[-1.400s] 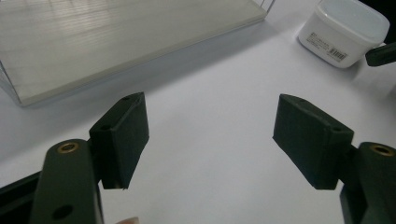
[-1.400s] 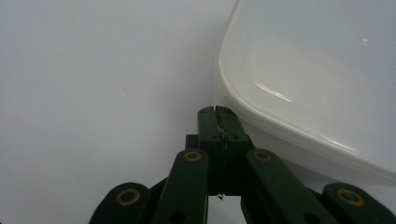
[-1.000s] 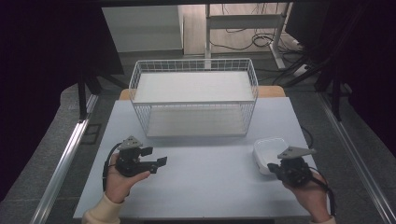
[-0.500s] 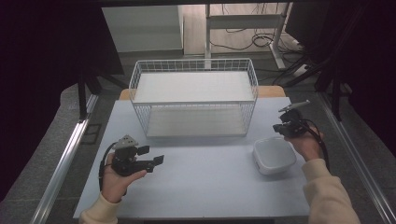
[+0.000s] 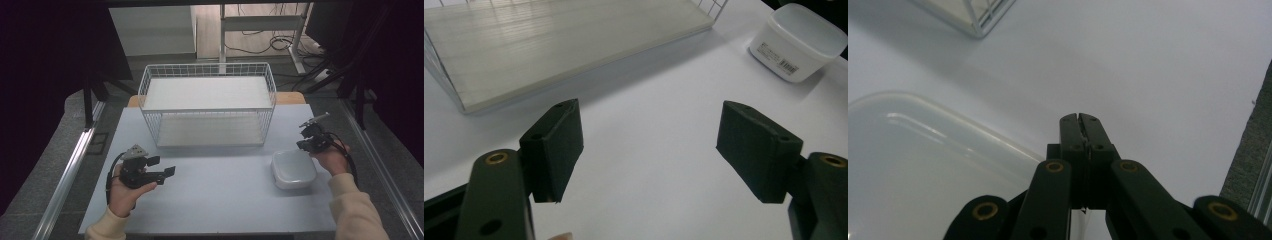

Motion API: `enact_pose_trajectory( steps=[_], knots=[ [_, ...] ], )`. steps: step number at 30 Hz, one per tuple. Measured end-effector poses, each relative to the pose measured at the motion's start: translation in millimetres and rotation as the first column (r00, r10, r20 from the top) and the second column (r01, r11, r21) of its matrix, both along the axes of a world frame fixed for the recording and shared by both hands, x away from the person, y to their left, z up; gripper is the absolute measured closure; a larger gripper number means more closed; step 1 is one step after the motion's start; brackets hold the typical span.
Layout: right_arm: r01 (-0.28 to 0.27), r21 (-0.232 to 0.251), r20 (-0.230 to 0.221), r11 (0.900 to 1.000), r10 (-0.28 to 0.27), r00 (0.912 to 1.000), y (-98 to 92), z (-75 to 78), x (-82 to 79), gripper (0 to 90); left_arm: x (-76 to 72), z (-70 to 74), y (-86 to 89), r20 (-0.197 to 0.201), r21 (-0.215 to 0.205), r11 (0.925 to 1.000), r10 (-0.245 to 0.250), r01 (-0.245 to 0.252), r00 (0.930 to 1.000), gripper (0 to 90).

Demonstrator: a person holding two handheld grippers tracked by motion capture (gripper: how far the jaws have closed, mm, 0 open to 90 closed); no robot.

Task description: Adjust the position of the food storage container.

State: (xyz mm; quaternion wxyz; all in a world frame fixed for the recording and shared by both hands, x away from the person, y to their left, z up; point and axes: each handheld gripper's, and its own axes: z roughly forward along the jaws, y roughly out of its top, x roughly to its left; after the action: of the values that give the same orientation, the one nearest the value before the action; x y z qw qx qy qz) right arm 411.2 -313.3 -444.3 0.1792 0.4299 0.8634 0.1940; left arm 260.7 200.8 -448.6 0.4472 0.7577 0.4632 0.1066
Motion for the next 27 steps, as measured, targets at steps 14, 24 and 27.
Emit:
enact_pose_trajectory(
  steps=[14, 24, 27],
  knots=[
    [-0.035, 0.040, -0.037, 0.999, 0.037, 0.9987, -14.1, -12.6, -70.3, 89.7, 0.1, -0.7, -5.9, -0.005, 0.006, 0.9999, -0.012, 0.012, 0.9999, 26.3],
    [-0.078, 0.042, -0.068, 0.996, 0.081, 0.9944, -19.2, -15.0, -107.6, 89.7, 0.8, -3.1, -8.7, -0.011, 0.012, 0.9999, -0.013, 0.013, 0.9999, 26.3],
    [-0.092, 0.047, -0.091, 0.995, 0.096, 0.9912, -18.4, -20.7, -122.3, 89.6, 0.7, -3.7, -9.9, -0.013, 0.013, 0.9998, -0.013, 0.013, 0.9998, 26.3]
  ],
)
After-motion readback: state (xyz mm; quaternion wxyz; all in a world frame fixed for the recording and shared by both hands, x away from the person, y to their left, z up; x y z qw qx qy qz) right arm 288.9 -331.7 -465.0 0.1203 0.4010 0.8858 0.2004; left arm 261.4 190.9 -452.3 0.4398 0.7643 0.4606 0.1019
